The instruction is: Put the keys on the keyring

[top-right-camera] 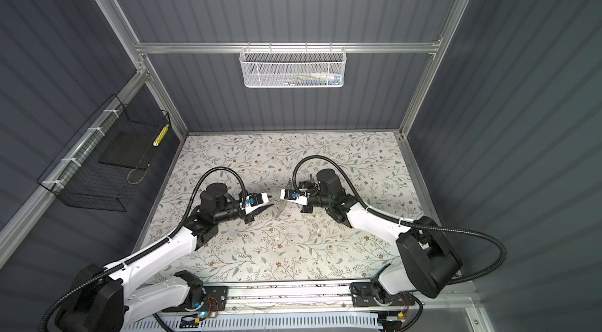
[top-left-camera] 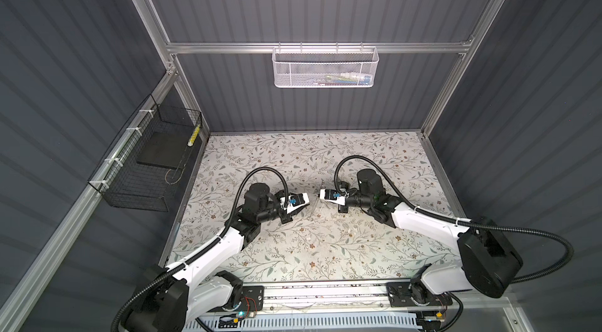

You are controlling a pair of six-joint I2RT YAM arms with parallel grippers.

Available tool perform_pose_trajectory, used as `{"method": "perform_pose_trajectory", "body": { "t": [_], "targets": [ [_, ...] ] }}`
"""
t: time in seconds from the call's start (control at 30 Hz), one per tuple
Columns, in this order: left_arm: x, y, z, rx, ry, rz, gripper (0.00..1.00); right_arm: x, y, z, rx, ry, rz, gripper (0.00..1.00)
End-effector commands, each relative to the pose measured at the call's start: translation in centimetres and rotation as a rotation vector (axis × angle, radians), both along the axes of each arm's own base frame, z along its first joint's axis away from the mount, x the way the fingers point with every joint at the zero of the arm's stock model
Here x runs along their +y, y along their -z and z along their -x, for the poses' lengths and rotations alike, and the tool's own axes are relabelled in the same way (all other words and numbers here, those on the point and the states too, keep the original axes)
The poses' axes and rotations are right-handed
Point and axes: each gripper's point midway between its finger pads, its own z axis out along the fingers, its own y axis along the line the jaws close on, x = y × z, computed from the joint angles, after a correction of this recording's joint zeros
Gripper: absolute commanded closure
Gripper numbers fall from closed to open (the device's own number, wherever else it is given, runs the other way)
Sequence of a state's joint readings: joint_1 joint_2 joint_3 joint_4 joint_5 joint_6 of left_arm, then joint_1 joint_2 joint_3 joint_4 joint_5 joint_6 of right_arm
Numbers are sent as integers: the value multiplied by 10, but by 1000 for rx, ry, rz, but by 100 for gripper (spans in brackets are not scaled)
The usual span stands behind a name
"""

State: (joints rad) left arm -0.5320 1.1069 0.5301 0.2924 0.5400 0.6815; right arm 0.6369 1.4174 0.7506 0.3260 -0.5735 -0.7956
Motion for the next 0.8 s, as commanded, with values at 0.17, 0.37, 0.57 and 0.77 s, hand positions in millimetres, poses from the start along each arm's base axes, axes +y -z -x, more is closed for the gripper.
{"method": "perform_pose_trajectory", "body": {
  "t": [0.17,0.37,0.57,0.77],
  "targets": [
    [-7,-3,2,-62,24,-25,74,0,-3,15,-18,-56,3,100],
    [-13,-2,6,-50,45,-21,76,1,-3,22,-11,-78,13,100],
    [-18,-1,11,-47,66,-21,76,3,-3,25,-6,-87,13,100],
    [-21,0,11,-47,73,-24,77,5,-5,27,-6,-100,11,100]
  ]
}}
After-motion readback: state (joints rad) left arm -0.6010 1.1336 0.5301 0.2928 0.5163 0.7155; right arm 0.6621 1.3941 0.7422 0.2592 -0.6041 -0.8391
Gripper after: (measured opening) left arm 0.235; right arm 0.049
